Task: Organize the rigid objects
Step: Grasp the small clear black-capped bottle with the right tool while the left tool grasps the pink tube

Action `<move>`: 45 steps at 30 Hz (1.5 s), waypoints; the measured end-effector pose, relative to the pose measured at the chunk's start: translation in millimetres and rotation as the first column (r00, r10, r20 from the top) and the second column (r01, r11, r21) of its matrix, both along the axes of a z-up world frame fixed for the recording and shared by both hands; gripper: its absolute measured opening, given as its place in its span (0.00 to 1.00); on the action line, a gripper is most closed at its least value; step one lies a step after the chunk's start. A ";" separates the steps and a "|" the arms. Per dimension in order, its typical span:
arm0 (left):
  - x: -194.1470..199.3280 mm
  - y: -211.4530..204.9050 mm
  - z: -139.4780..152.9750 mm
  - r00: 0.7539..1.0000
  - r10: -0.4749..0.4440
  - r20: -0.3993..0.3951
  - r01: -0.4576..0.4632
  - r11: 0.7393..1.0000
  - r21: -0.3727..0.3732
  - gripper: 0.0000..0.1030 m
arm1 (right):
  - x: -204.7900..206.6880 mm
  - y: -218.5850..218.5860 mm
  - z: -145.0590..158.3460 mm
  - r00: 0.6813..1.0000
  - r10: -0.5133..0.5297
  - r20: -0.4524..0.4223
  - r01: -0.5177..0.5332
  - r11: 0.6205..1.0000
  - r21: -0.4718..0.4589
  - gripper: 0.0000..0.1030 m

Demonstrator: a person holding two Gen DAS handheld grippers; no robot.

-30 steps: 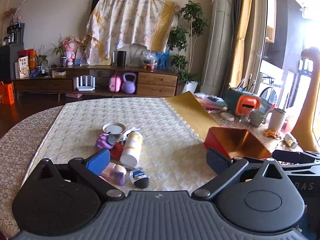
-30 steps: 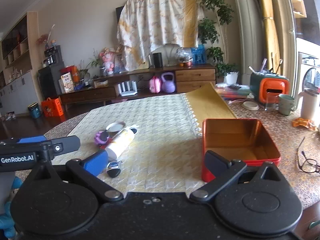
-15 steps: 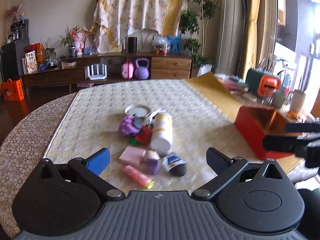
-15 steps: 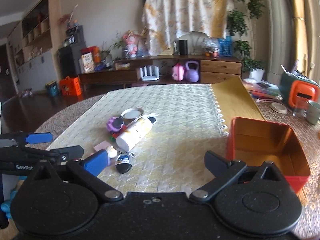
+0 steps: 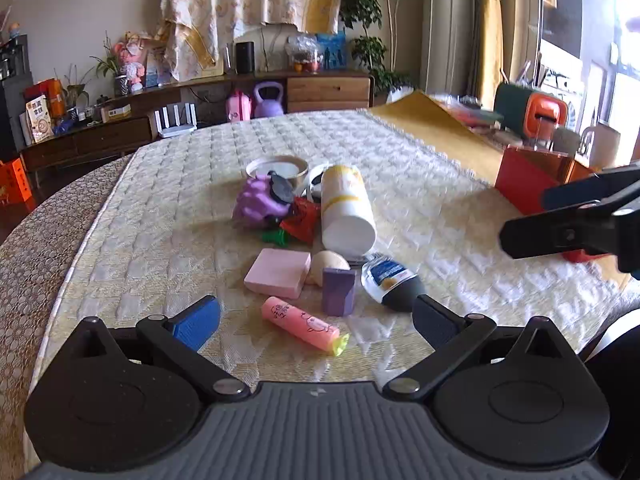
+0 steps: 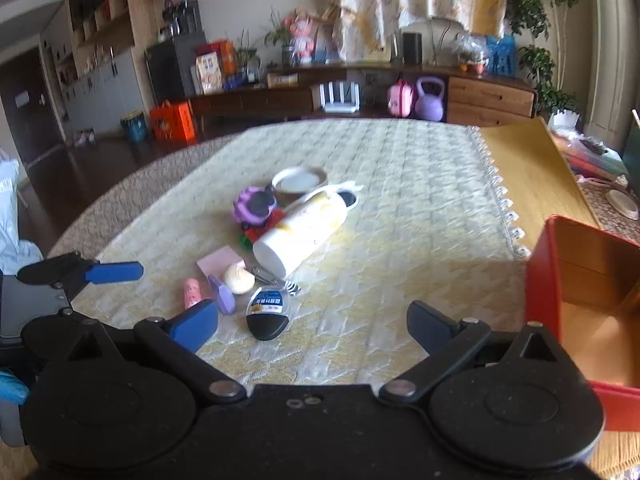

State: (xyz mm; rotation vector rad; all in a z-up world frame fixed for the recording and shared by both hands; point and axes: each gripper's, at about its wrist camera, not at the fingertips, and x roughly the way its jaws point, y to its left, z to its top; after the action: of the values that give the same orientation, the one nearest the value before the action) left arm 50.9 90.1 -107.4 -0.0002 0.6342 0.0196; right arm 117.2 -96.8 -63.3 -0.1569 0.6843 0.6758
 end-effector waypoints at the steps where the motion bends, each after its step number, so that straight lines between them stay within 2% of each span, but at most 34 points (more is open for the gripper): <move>1: 2.5 0.5 -1.6 1.000 -0.006 -0.006 0.006 1.000 -0.002 1.00 | 2.5 4.6 -2.5 1.000 0.010 -0.008 -0.010 1.000 -0.009 0.98; 8: 16.9 6.3 -14.6 0.998 -0.043 -0.039 0.043 0.999 0.012 1.00 | 24.0 30.1 -24.0 0.996 0.032 -0.086 -0.038 0.997 -0.069 0.81; 13: 19.9 6.8 -17.2 0.998 -0.056 -0.028 0.057 0.998 0.024 1.00 | 30.9 41.4 -33.1 0.992 0.047 -0.114 -0.058 0.994 -0.095 0.76; 15: 21.4 7.3 -18.7 0.998 -0.059 -0.027 0.060 0.998 0.024 0.99 | 31.4 45.6 -34.6 0.991 0.057 -0.118 -0.070 0.992 -0.108 0.71; 20: 24.3 8.9 -22.0 0.997 -0.064 -0.032 0.065 0.998 0.022 0.93 | 34.3 56.7 -40.4 0.990 0.069 -0.120 -0.085 0.987 -0.136 0.61; 22: 24.9 9.3 -23.2 0.997 -0.069 -0.033 0.070 0.997 0.021 0.86 | 35.4 59.7 -42.7 0.989 0.075 -0.126 -0.092 0.985 -0.143 0.58; 28: 26.9 12.0 -26.3 0.996 -0.071 -0.045 0.071 0.997 0.009 0.75 | 35.3 67.0 -45.8 0.990 0.081 -0.115 -0.101 0.979 -0.178 0.53; 31: 27.4 11.8 -26.7 0.997 -0.065 -0.043 0.065 0.998 0.012 0.73 | 35.7 68.3 -44.9 0.990 0.085 -0.116 -0.104 0.980 -0.171 0.47; 33: 27.8 11.9 -26.4 0.997 -0.059 -0.042 0.059 0.998 0.012 0.67 | 35.0 70.1 -44.8 0.989 0.090 -0.113 -0.109 0.978 -0.175 0.39; 38: 26.4 9.2 -25.1 0.997 -0.058 -0.041 0.059 0.998 0.023 0.55 | 34.1 69.6 -44.7 0.991 0.085 -0.105 -0.102 0.980 -0.171 0.38; 45: 24.8 4.6 -23.6 0.998 -0.044 -0.035 0.046 0.998 0.053 0.55 | 31.8 58.1 -40.9 0.993 0.051 -0.109 -0.067 0.987 -0.144 0.38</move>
State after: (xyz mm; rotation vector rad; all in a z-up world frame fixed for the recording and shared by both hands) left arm 75.8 94.7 -131.0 0.0666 0.6669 -0.0069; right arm 149.1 -38.6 -104.1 -0.2807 0.8338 0.6938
